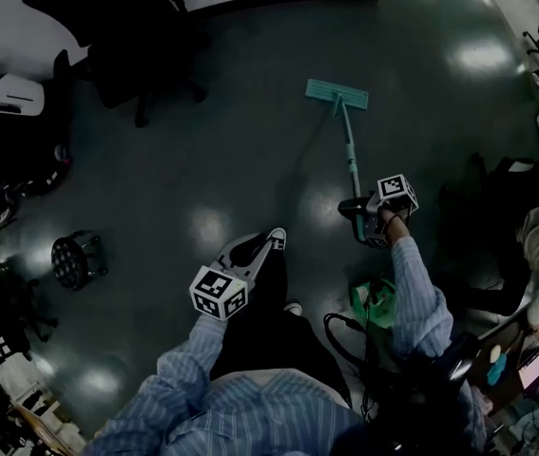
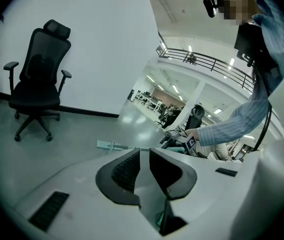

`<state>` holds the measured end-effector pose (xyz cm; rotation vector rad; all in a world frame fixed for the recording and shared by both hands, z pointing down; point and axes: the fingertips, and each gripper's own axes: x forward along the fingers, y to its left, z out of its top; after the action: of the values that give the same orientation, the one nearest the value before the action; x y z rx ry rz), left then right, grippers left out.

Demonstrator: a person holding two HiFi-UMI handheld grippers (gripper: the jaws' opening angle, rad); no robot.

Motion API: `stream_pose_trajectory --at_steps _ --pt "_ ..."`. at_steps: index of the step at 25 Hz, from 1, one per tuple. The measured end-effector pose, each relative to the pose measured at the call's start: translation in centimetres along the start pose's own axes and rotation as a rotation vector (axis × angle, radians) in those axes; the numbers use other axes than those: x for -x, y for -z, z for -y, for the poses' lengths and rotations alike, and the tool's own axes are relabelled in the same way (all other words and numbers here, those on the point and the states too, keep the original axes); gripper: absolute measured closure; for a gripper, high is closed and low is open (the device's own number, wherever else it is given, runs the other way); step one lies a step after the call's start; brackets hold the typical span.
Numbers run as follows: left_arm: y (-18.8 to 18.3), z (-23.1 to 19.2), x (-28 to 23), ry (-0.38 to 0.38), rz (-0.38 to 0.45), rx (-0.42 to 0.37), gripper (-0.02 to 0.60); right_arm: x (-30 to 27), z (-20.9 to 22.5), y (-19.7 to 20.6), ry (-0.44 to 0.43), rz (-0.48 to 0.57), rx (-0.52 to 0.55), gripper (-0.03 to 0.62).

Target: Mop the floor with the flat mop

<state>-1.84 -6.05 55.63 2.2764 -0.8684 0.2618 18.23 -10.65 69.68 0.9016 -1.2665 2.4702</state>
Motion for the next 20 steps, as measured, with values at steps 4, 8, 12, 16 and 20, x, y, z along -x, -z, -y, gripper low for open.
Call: stream_pose_trajectory --at_steps 4,8,12,16,20 --pt "1.9 3.0 2.3 0.012 0.000 -0.012 0.522 -0.1 4.6 7.5 -0.017 -0.025 -0.012 0.562" --pt "4.0 5.6 5.0 0.023 0.012 -0.033 0.522 0.2 8.7 15.7 -0.021 -0.044 -0.018 0.562" --pt "5.9 8.0 8.0 0.040 0.030 -0.064 0.522 0.3 12.9 24.0 -0.019 -0.058 -0.023 0.562" --pt "7.9 10.9 10.6 0.050 0.054 -0.087 0.522 0.6 17.5 31.9 -0.017 -0.075 -0.027 0.562" --pt "10.5 14.4 13.5 0.061 0.074 -0.094 0.522 1.0 22.1 39.5 -0.013 -0.097 -0.026 0.562"
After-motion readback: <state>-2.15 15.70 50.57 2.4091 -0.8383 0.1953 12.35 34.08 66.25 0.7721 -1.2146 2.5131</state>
